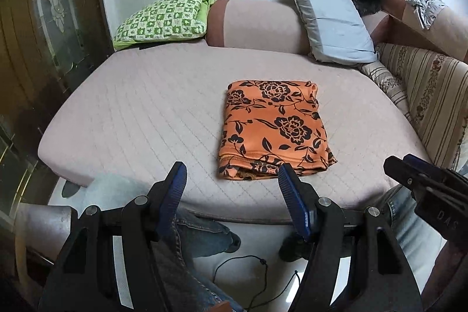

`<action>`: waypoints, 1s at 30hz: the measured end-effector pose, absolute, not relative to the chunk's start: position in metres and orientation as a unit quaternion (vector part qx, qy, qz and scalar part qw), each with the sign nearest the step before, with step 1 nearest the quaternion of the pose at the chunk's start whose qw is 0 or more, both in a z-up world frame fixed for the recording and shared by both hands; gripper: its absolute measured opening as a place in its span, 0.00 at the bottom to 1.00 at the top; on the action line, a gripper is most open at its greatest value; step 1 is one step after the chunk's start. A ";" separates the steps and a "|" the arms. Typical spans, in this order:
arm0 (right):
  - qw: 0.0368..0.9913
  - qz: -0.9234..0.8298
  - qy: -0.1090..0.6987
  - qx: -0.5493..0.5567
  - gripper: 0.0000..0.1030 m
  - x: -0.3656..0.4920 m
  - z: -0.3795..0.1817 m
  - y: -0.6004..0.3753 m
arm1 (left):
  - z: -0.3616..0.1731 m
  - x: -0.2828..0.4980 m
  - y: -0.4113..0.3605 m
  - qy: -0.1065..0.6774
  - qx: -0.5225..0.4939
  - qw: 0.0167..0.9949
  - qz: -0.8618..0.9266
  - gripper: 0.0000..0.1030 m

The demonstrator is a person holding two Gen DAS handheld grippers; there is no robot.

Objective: Fold small clothes

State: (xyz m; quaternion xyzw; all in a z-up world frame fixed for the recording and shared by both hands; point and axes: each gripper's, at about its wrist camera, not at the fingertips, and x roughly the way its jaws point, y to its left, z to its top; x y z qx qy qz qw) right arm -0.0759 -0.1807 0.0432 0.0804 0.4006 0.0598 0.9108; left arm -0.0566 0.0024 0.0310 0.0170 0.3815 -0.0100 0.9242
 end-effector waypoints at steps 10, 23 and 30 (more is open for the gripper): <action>0.917 0.049 0.392 0.061 0.46 -0.073 0.046 -0.174 | 0.028 -0.052 -0.004 0.392 0.022 0.920 -0.012 0.63; 0.908 0.042 0.411 0.065 0.46 -0.063 0.036 -0.178 | 0.024 -0.048 -0.014 0.395 0.025 0.918 -0.016 0.64; 0.907 0.041 0.414 0.064 0.46 -0.061 0.033 -0.178 | 0.022 -0.049 -0.016 0.395 0.022 0.918 -0.016 0.64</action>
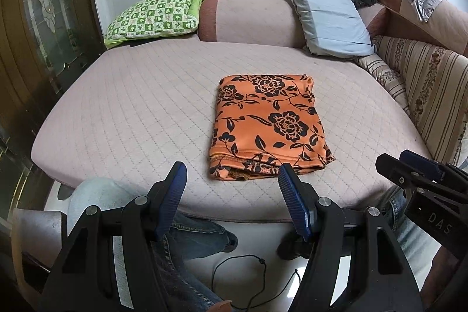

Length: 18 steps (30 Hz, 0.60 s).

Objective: Fold small clothes

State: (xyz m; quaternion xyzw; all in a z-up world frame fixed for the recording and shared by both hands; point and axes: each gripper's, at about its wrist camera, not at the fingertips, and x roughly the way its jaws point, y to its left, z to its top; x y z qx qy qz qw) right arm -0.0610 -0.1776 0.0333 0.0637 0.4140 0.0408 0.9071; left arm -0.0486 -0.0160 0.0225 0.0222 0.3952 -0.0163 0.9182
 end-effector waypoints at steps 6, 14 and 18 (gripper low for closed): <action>0.907 0.043 0.414 0.064 0.47 -0.061 0.033 -0.177 | 0.022 -0.046 -0.015 0.396 0.019 0.918 -0.017 0.63; 0.906 0.046 0.414 0.069 0.46 -0.051 0.030 -0.181 | 0.016 -0.034 -0.013 0.400 0.022 0.916 -0.016 0.63; 0.905 0.045 0.416 0.076 0.46 -0.040 0.026 -0.187 | 0.012 -0.023 -0.012 0.402 0.008 0.915 -0.016 0.64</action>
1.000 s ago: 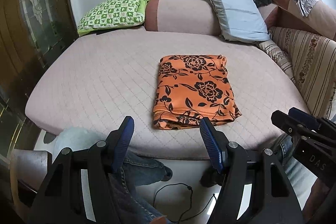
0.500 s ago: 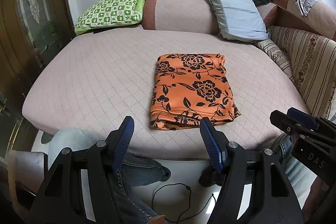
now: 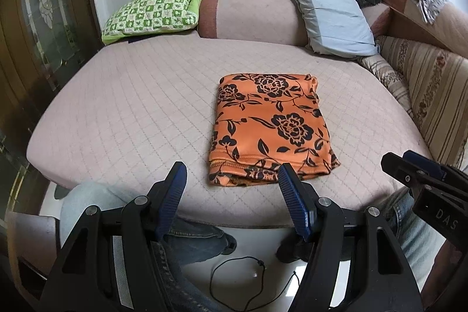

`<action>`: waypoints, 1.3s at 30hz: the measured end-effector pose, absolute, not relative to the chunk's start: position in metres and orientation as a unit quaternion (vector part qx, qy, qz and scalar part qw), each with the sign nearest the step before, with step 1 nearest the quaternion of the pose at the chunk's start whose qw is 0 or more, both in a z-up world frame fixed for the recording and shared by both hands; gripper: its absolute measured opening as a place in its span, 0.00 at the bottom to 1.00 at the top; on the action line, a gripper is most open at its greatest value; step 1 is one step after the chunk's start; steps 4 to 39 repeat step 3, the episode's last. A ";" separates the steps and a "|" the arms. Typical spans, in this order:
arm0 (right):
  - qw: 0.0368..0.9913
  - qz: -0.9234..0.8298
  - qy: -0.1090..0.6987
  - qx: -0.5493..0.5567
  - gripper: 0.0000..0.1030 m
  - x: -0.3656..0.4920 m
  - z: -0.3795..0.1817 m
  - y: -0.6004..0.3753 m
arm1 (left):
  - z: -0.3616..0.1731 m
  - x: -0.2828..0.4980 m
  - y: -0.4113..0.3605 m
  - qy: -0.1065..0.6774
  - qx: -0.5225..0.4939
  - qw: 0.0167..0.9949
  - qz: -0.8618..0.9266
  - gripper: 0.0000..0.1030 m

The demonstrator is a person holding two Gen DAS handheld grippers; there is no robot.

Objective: Fold small clothes

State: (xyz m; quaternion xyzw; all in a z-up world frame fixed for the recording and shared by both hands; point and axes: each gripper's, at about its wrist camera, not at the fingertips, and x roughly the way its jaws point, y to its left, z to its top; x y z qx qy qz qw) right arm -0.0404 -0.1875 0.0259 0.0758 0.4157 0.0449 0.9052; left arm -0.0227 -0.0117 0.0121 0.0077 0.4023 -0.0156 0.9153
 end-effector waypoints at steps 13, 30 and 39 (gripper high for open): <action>0.904 0.040 0.418 0.082 0.46 -0.025 0.021 -0.197 | 0.008 -0.006 -0.004 0.404 -0.008 0.915 -0.011 0.64; 0.904 0.040 0.418 0.082 0.46 -0.025 0.021 -0.197 | 0.008 -0.006 -0.004 0.404 -0.008 0.915 -0.011 0.64; 0.904 0.040 0.418 0.082 0.46 -0.025 0.021 -0.197 | 0.008 -0.006 -0.004 0.404 -0.008 0.915 -0.011 0.64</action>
